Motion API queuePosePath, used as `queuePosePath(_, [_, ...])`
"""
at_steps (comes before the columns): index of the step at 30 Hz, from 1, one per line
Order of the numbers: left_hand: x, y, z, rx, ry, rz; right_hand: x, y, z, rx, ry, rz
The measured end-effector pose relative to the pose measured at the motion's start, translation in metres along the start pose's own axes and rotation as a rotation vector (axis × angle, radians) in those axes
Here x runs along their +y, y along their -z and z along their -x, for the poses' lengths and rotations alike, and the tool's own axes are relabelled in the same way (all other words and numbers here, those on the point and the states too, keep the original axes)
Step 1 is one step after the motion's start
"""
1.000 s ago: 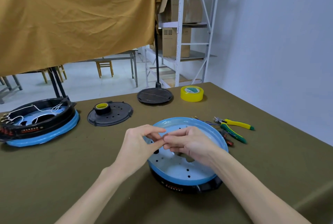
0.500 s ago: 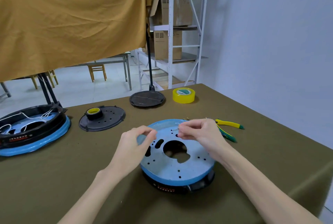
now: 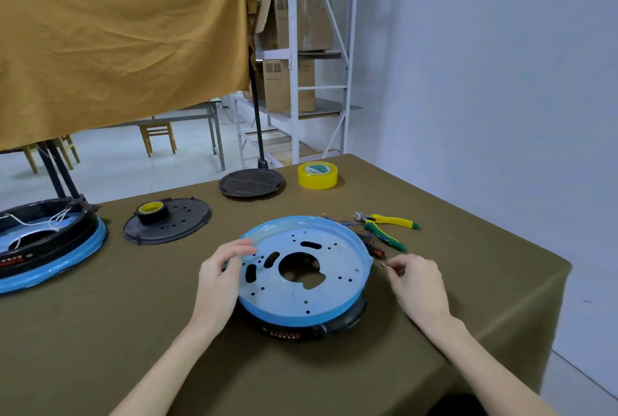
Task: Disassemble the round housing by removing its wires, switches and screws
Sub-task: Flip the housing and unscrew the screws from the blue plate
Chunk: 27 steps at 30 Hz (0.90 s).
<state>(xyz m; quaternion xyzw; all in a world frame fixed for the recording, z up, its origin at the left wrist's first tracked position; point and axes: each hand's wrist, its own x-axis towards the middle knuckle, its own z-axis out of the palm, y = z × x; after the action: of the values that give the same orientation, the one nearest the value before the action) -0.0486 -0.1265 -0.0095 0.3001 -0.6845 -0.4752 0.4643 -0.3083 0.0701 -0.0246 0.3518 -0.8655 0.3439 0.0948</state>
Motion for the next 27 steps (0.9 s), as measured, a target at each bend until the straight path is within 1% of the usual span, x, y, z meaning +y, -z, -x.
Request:
queuePosePath(4, [-0.002, 0.000, 0.006, -0.001, -0.023, -0.012, -0.001, 0.000, -0.004, -0.054, 0.007, -0.043])
queuePosePath(8, [-0.004, -0.001, 0.006, 0.001, -0.043, -0.018, 0.007, 0.004, -0.009, 0.036, -0.105, -0.195])
queuePosePath(10, [-0.006, -0.001, 0.006, -0.006, -0.053, -0.020, 0.012, 0.008, -0.014, 0.035, -0.153, -0.186])
queuePosePath(16, [-0.008, 0.000, 0.006, -0.005, -0.055, -0.030, 0.015, 0.010, -0.025, 0.001, -0.171, -0.036])
queuePosePath(18, [-0.008, 0.000, 0.008, 0.002, -0.046, -0.024, 0.017, 0.008, -0.027, 0.012, -0.221, -0.047])
queuePosePath(19, [-0.008, -0.001, 0.010, 0.012, -0.037, -0.016, 0.018, 0.007, -0.027, 0.023, -0.246, -0.056])
queuePosePath(21, [-0.008, -0.004, 0.015, 0.084, -0.002, 0.004, 0.022, 0.005, -0.027, 0.039, -0.285, -0.074])
queuePosePath(23, [-0.008, -0.005, 0.018, 0.143, 0.079, 0.041, 0.024, 0.005, -0.026, 0.049, -0.296, -0.104])
queuePosePath(25, [-0.008, -0.005, 0.019, 0.127, 0.193, 0.074, 0.021, 0.008, -0.021, 0.091, -0.259, -0.154])
queuePosePath(27, [-0.008, -0.003, 0.018, 0.076, 0.251, 0.072, 0.009, 0.010, -0.012, 0.170, -0.139, -0.245])
